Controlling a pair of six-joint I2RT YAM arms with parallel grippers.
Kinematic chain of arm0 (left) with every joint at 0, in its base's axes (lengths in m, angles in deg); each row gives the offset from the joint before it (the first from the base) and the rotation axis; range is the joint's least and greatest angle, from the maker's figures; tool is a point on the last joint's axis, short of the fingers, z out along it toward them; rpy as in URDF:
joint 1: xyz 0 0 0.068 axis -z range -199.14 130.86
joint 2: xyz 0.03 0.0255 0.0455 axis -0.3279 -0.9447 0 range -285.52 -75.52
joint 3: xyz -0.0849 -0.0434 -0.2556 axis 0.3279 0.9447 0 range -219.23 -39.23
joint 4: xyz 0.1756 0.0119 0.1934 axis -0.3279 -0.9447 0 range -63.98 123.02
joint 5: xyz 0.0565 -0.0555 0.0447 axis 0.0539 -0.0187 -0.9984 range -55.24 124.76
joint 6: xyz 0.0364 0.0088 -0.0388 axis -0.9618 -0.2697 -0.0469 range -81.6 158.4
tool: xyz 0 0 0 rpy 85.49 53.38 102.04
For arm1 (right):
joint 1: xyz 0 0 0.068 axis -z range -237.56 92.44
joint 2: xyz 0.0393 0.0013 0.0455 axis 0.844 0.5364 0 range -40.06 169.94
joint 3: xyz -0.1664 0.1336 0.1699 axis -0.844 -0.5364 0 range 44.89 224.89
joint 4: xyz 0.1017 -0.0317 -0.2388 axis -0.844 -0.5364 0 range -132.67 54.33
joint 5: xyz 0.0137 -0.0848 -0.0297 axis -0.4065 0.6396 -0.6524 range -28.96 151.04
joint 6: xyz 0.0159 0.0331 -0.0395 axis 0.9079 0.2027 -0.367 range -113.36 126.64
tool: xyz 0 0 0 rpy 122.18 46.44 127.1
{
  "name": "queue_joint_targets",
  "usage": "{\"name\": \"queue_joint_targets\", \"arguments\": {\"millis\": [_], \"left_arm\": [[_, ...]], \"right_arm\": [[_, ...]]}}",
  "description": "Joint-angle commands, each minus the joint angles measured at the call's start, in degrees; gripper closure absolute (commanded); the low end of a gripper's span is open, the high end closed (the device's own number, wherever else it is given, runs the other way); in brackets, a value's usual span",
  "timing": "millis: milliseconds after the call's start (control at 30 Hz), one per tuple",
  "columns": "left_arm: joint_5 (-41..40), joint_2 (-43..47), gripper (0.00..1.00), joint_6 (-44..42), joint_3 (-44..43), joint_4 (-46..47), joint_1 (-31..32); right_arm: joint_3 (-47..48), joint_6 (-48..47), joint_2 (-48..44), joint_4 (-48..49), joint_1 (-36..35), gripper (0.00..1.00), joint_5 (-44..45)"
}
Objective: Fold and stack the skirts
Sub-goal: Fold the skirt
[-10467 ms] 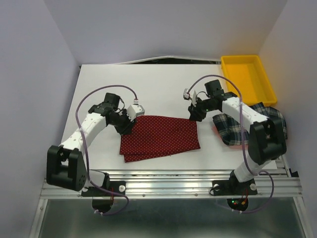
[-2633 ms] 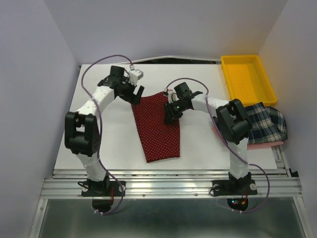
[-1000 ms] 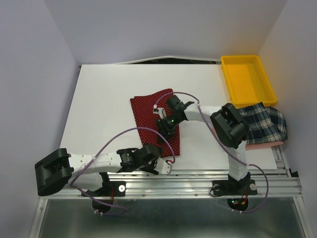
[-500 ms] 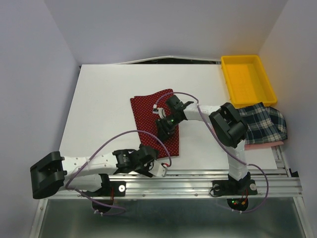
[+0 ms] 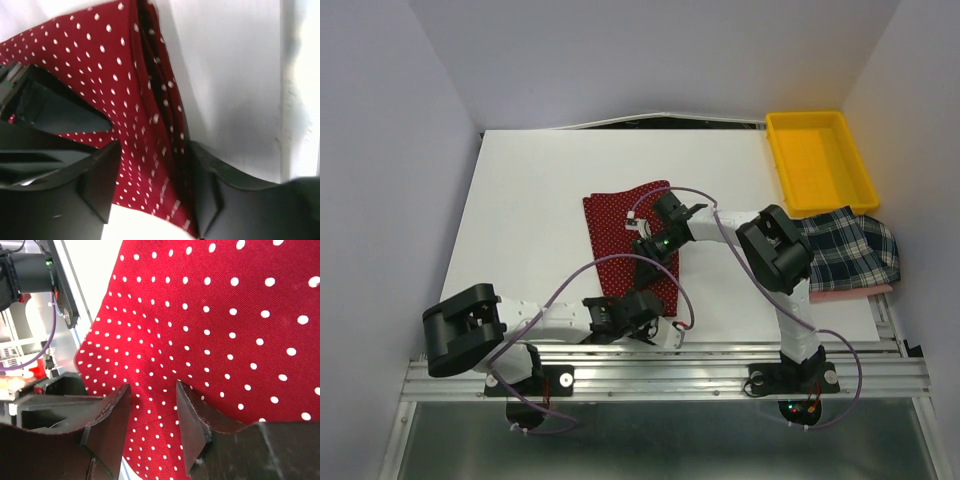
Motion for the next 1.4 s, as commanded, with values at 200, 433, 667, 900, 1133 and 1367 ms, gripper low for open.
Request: {"name": "queue_joint_targets", "arguments": {"millis": [200,433,667,900,1133,1367], "left_arm": [[-1.5,-2.1,0.51,5.9,-0.4,-3.8,0.3],[3.3,0.1,0.87,7.5,-2.5,-11.8,0.4],[13.4,2.2,1.0,8.6,-8.9,-18.4,0.4],[22.5,2.4,1.0,11.3,-18.2,-29.3,0.3],[31.1,3.3,1.0,13.5,-24.4,-36.6,0.3],[38.2,3.3,1.0,12.6,-31.6,-41.9,0.1]], "right_arm": [[-2.1,-2.3,4.7,-2.0,-0.8,0.52,8.4],[-1.2,0.7,1.9,-1.6,-0.2,0.51,9.7],[10.3,0.3,-4.2,-1.8,4.3,0.33,13.6],[20.2,-3.4,0.5,-2.0,10.0,0.26,18.7],[27.6,-8.0,10.3,-5.1,10.8,0.31,18.6],[25.9,-10.0,11.4,-4.9,10.8,0.34,12.6]]}}
